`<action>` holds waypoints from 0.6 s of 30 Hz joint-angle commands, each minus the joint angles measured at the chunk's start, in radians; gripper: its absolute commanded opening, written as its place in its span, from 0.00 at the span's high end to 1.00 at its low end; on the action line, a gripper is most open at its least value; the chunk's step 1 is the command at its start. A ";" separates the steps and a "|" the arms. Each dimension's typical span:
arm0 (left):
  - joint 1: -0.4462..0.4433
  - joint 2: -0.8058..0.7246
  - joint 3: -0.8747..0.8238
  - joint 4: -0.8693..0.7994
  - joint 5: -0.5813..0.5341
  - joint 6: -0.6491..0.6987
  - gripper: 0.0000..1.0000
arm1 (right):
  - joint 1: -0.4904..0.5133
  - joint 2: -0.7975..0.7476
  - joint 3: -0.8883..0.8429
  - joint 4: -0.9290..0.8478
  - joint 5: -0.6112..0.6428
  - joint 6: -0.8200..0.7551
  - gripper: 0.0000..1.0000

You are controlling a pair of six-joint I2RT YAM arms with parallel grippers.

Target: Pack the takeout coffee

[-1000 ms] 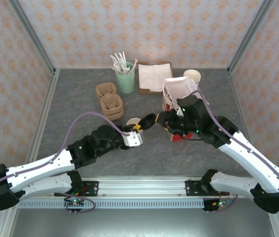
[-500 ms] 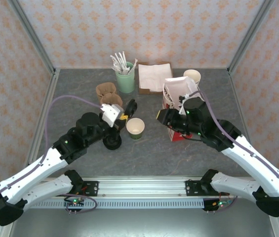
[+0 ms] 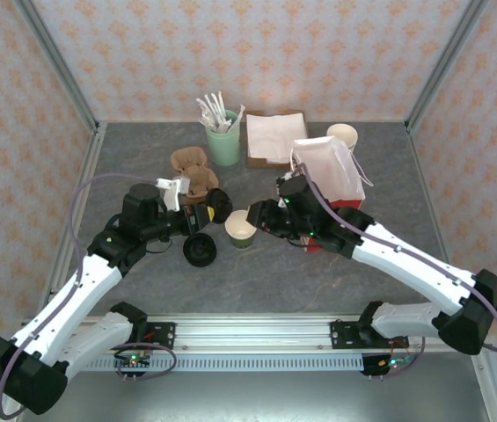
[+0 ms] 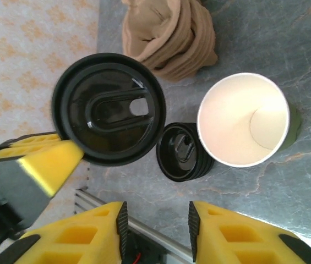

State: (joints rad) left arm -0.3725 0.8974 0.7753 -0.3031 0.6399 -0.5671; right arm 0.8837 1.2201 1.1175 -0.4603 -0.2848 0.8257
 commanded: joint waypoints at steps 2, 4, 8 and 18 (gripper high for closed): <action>0.022 0.008 -0.021 0.044 0.094 -0.082 0.90 | 0.008 0.047 -0.001 0.026 0.133 0.018 0.66; 0.029 0.010 -0.032 0.065 0.104 -0.092 0.90 | 0.009 0.061 0.000 0.013 0.192 0.010 0.66; 0.030 0.023 -0.047 0.095 0.116 -0.103 0.90 | 0.009 0.094 0.018 -0.040 0.341 -0.011 0.66; 0.032 0.041 -0.081 0.146 0.115 -0.111 0.90 | 0.005 0.228 0.104 -0.187 0.648 -0.068 0.66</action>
State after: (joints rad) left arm -0.3504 0.9329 0.7074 -0.2157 0.7273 -0.6601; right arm 0.8875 1.4220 1.1786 -0.5678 0.2005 0.7902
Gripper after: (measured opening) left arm 0.101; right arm 0.338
